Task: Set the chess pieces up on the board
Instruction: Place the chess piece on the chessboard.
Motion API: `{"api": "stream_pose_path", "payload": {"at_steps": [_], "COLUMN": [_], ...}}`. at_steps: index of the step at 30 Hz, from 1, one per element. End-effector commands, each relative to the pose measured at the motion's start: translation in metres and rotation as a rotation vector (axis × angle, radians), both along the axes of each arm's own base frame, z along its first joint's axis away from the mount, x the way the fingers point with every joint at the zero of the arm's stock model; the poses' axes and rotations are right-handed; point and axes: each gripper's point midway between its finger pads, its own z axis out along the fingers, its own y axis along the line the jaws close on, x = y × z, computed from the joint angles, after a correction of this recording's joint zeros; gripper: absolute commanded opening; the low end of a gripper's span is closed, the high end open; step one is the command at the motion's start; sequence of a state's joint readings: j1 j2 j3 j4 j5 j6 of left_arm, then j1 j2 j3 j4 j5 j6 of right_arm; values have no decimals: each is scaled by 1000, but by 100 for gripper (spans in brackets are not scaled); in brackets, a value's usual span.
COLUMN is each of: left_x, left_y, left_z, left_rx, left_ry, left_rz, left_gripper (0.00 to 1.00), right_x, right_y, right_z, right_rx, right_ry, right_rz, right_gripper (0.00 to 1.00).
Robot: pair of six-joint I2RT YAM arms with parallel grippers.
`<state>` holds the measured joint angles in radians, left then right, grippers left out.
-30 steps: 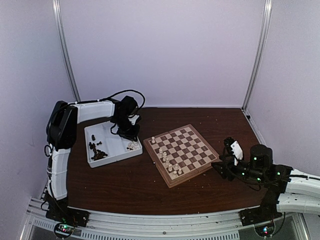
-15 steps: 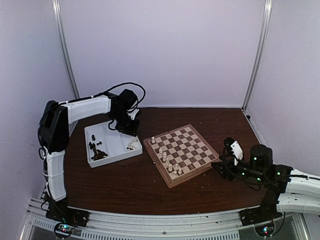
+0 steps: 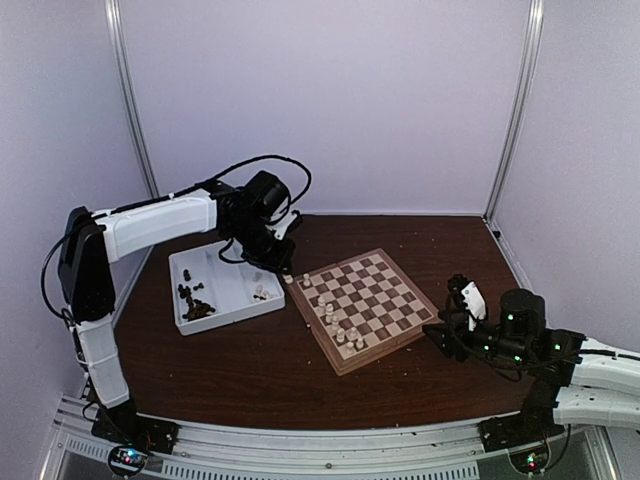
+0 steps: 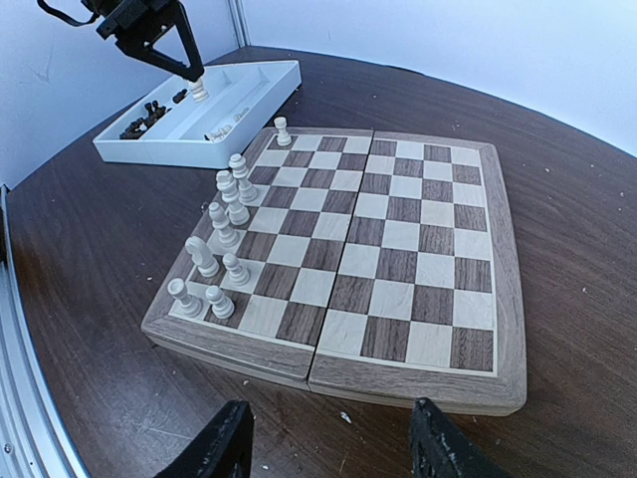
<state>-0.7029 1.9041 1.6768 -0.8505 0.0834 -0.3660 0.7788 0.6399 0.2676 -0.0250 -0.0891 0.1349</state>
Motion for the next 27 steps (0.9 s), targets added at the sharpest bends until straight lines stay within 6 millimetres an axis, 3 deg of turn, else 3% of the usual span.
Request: {"api": "stream_pose_path", "payload": {"at_steps": [1, 19, 27], "left_x": [6, 29, 33], "left_y": [-17, -47, -50], "left_z": [-3, -37, -55], "left_rx": [-62, -88, -69], "left_ry": [-8, -31, -19], "left_rz": [6, 68, 87], "left_gripper": [1, 3, 3], "right_x": [0, 0, 0], "right_y": [0, 0, 0], "right_z": [1, 1, 0], "right_rx": [11, 10, 9], "right_ry": [-14, -16, -16], "right_rz": [4, 2, 2], "right_gripper": [55, 55, 55]}}
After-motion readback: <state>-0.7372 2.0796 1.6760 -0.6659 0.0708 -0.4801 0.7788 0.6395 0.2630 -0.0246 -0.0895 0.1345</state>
